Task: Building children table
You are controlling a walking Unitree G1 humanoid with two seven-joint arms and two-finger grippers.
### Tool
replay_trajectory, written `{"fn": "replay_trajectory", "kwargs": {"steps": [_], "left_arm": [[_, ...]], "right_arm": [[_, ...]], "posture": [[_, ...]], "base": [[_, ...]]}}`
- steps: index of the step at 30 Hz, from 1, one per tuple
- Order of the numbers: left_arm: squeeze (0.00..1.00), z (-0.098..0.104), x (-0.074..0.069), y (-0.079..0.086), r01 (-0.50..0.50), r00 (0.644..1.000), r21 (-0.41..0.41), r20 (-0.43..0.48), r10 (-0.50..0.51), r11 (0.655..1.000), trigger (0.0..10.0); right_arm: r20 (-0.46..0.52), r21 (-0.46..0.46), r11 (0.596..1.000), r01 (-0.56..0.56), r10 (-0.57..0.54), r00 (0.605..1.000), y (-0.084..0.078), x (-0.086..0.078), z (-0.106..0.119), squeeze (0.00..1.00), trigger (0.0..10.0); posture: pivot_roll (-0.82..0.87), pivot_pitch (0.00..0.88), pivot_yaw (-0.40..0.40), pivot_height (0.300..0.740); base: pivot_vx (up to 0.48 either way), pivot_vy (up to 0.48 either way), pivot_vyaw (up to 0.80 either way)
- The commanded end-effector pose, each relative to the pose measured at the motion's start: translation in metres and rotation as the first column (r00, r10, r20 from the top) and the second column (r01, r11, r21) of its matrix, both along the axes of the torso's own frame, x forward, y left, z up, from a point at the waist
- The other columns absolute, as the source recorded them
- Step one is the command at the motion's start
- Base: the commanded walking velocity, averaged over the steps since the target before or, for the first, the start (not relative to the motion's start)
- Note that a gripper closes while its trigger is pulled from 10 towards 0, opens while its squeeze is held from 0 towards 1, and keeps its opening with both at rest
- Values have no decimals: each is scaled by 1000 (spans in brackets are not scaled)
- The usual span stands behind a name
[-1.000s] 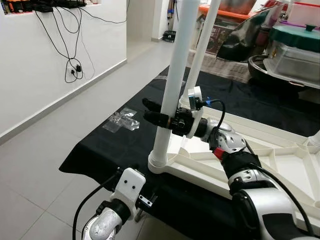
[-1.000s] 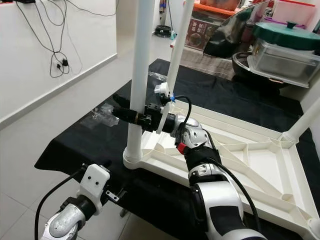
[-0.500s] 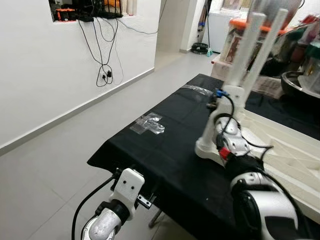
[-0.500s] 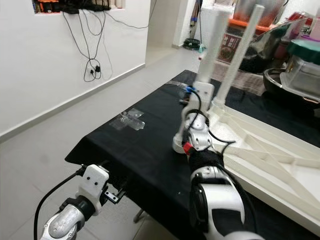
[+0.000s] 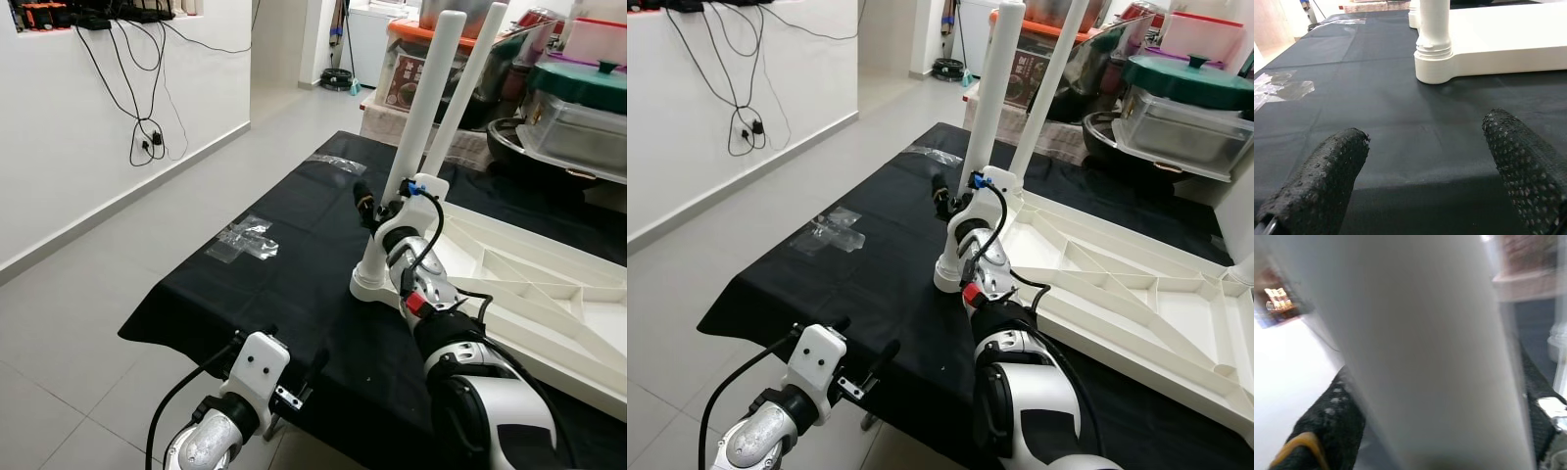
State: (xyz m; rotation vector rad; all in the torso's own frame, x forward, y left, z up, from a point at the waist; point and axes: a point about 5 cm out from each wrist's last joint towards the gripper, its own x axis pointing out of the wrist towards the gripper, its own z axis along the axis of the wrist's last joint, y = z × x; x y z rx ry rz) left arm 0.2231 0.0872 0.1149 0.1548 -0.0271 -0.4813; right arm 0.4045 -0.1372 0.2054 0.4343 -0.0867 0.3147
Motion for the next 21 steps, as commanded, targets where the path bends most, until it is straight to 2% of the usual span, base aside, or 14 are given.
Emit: {"fn": "replay_trajectory", "kwargs": {"steps": [1,2,3,4,5,6,7,9,12,13,15,16,17,21], "left_arm": [[0,-4,-1,0,2,1000,8,-15,-2,1000,10000],[0,-4,-1,0,1,1000,8,-15,-1,1000,10000],[0,-4,-1,0,0,1000,8,-14,0,1000,10000],[0,-4,-1,0,0,1000,8,-14,0,1000,10000],[0,-4,-1,0,-1,1000,8,-14,1,1000,10000],[0,-4,-1,0,-1,1000,8,-14,2,1000,10000],[0,-4,-1,0,-1,1000,8,-14,2,1000,10000],[0,-3,-1,0,-2,1000,7,-12,2,1000,10000],[0,-3,-1,0,-2,1000,7,-12,2,1000,10000],[0,-3,-1,0,-3,1000,7,-12,3,1000,10000],[0,-3,-1,0,-3,1000,7,-12,3,1000,10000],[0,-3,-1,0,-4,1000,8,-12,4,1000,10000],[0,-2,-1,0,-4,1000,8,-12,4,1000,10000],[0,-2,-1,0,-5,1000,8,-11,5,1000,10000]], "right_arm": [[55,25,962,-272,270,961,17,-6,8,0,10000],[98,23,877,-479,475,874,19,-16,9,0,10000],[130,18,802,-598,591,796,19,-23,9,0,10000],[130,18,802,-598,591,796,19,-23,9,0,10000],[138,-19,728,-686,681,719,18,-29,7,0,10000],[138,-38,678,-734,731,668,19,-32,5,0,10000],[138,-38,678,-734,731,668,19,-32,5,0,10000],[112,-100,597,-796,802,587,23,-35,2,0,10000],[100,-119,578,-808,816,569,25,-35,1,0,10000],[71,-152,553,-819,833,549,29,-35,-4,0,10000],[71,-152,553,-819,833,549,29,-35,-4,0,10000],[43,-164,561,-812,826,562,33,-34,-8,0,0],[38,-179,582,-793,810,585,37,-33,-9,0,0],[73,-173,587,-791,809,584,40,-35,-5,0,0]], "posture": [[77,17,-126,740],[77,17,-126,740],[77,17,-126,740],[77,17,-126,740],[81,17,-131,740],[81,17,-131,740],[81,17,-131,740],[83,19,-131,740],[83,19,-131,740],[84,20,-131,740],[84,20,-131,740],[86,22,-131,740],[87,23,-132,740],[86,23,-128,740]], "base": [[0,0,0],[0,0,0],[0,0,0],[0,0,0],[0,0,0],[0,0,0],[0,0,0],[0,0,0],[0,0,0],[0,0,0],[0,0,0],[0,0,0],[0,0,0],[0,0,0]]}}
